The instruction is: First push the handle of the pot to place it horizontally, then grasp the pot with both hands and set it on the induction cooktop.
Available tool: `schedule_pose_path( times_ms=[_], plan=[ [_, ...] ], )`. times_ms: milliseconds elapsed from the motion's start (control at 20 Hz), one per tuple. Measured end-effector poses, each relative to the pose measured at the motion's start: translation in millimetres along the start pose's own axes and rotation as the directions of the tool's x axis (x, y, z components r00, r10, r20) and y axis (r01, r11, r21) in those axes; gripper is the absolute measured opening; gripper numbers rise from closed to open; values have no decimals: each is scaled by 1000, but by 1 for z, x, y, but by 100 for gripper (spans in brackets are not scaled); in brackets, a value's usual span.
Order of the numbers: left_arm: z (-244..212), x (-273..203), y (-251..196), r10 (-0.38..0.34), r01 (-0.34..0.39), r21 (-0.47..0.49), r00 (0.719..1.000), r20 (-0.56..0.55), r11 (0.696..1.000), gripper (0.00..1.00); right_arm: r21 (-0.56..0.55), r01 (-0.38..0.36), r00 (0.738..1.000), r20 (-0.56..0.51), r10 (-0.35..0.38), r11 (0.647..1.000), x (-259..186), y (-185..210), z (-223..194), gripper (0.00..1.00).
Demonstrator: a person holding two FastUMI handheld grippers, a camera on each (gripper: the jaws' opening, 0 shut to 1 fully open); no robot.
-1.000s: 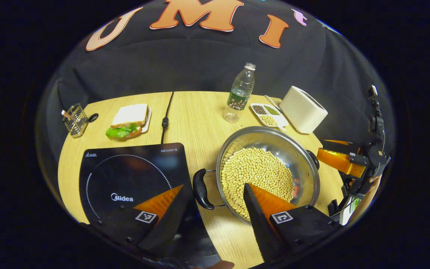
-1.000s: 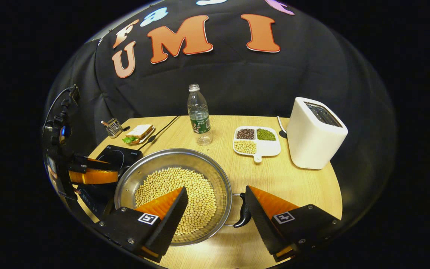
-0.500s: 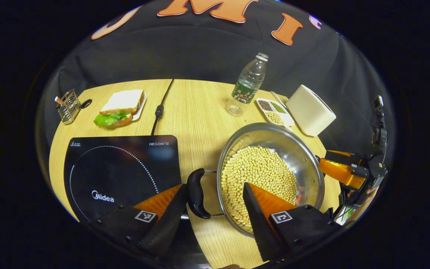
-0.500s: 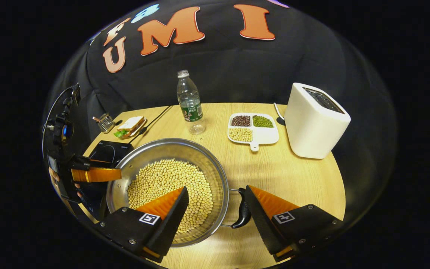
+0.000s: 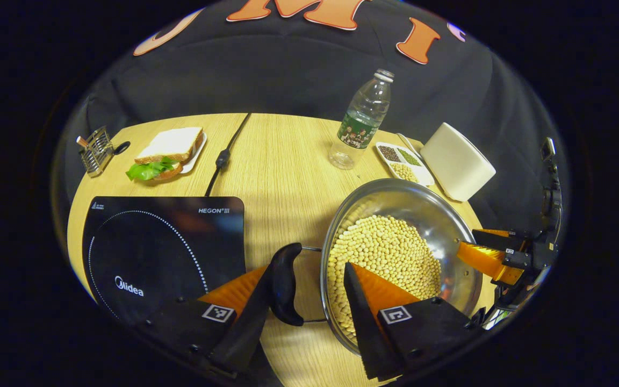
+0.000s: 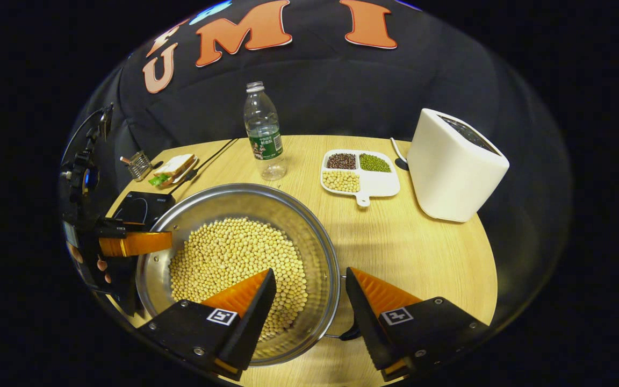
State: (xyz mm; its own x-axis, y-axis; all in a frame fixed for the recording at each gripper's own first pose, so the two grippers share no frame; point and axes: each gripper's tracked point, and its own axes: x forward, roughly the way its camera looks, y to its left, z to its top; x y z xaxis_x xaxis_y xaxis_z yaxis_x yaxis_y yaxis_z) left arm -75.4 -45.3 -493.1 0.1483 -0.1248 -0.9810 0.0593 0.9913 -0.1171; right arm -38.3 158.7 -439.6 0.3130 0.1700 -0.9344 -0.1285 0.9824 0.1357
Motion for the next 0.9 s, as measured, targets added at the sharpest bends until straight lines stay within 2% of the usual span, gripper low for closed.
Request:
schedule_pose_path(
  times_ms=[100,150,200,250,300,350,500,550,850,900],
  plan=[
    [-2,9,-1,27,-27,26,1000,-2,999,78,1,6,1000,-3,-6,1000,-2,-3,-1,76],
    [-4,10,-3,31,-31,35,1000,-1,999,80,2,11,1000,0,-11,1000,-2,-7,0,76],
    [-6,12,-3,33,-33,37,999,-10,999,76,12,13,1000,0,-13,1000,-3,-9,0,75],
    [-7,15,-3,34,-34,31,999,-15,999,80,27,14,1000,3,-14,1000,-6,-13,2,75],
    [-7,17,-3,34,-34,26,999,-21,999,74,49,8,1000,4,-8,999,-9,-17,3,75],
    [-8,16,-2,28,-28,25,999,-23,999,73,86,2,1000,0,-2,996,-14,-21,5,75],
    [-7,17,-2,30,-29,31,999,-30,999,70,116,64,997,37,-68,991,-20,-47,12,75],
    [-8,17,-2,32,-31,31,999,-31,999,70,110,89,996,12,-90,990,-19,-54,4,74],
    [-7,18,-3,40,-40,16,999,-17,999,73,110,90,992,-99,-79,990,5,-46,-27,75],
    [-4,19,-1,47,-46,11,999,-9,999,71,107,93,990,-112,-81,990,9,-45,-31,75]
  ],
)
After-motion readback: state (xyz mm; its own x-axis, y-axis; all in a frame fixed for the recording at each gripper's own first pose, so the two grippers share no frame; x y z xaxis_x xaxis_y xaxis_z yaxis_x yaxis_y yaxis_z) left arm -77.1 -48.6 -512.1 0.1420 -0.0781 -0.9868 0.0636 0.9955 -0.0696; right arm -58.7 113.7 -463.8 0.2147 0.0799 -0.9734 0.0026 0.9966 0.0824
